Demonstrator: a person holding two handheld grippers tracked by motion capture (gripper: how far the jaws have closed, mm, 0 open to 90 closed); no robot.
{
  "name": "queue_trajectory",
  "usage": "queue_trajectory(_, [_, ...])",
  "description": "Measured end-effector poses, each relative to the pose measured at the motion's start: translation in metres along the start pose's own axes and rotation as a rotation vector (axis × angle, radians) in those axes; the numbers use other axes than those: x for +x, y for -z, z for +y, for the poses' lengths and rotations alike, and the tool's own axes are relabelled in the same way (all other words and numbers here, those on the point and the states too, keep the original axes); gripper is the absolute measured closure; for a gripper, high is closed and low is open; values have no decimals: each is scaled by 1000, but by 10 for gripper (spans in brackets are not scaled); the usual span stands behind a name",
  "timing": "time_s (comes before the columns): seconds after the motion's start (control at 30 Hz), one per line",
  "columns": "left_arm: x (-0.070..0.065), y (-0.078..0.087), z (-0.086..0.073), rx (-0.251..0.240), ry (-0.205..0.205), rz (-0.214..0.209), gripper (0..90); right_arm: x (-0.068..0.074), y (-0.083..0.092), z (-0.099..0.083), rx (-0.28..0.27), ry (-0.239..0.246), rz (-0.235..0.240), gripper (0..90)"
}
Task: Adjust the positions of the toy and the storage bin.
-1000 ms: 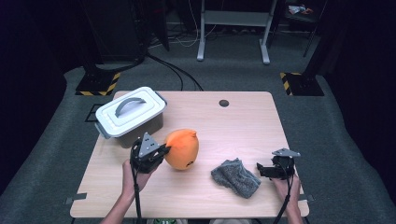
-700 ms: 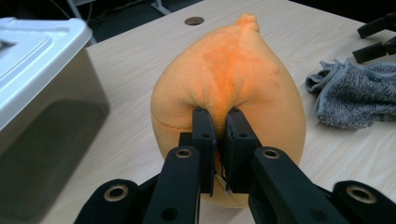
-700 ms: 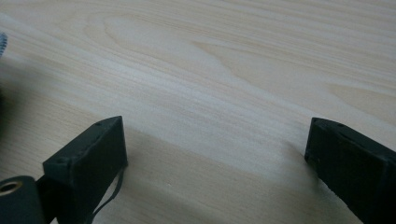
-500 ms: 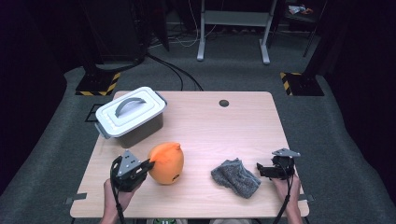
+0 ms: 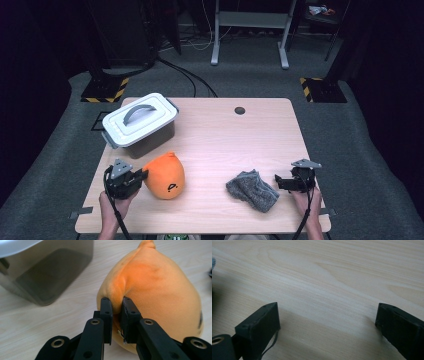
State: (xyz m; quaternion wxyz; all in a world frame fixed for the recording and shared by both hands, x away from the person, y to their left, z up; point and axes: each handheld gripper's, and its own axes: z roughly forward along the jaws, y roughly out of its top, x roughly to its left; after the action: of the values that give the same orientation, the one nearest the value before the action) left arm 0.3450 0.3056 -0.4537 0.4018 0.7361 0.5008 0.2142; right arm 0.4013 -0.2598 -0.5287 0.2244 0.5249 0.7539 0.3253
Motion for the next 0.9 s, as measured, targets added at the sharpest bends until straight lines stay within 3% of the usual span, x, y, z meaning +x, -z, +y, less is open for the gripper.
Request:
queue_trajectory(0.03, [3,-5,1,11,3,25,788,0,0,0,0,0,0,44])
queue_trajectory(0.2, [19,-20,0,41,58,17,761,0,0,0,0,1,0,45])
queue_trajectory(0.33, [31,-26,-1,55,87,38,660,0,0,0,0,0,0,44])
queue_trajectory(0.4, [36,-25,-1,51,113,20,614,0,0,0,0,0,0,45])
queue_trajectory(0.53, [38,-24,1,47,116,37,459,0,0,0,-1,0,1,44])
queue_trajectory(0.73, [39,-17,4,61,111,47,374,0,0,0,-1,0,2,44])
queue_trajectory(0.9, [40,-9,10,54,117,29,305,0,0,0,-1,0,1,44])
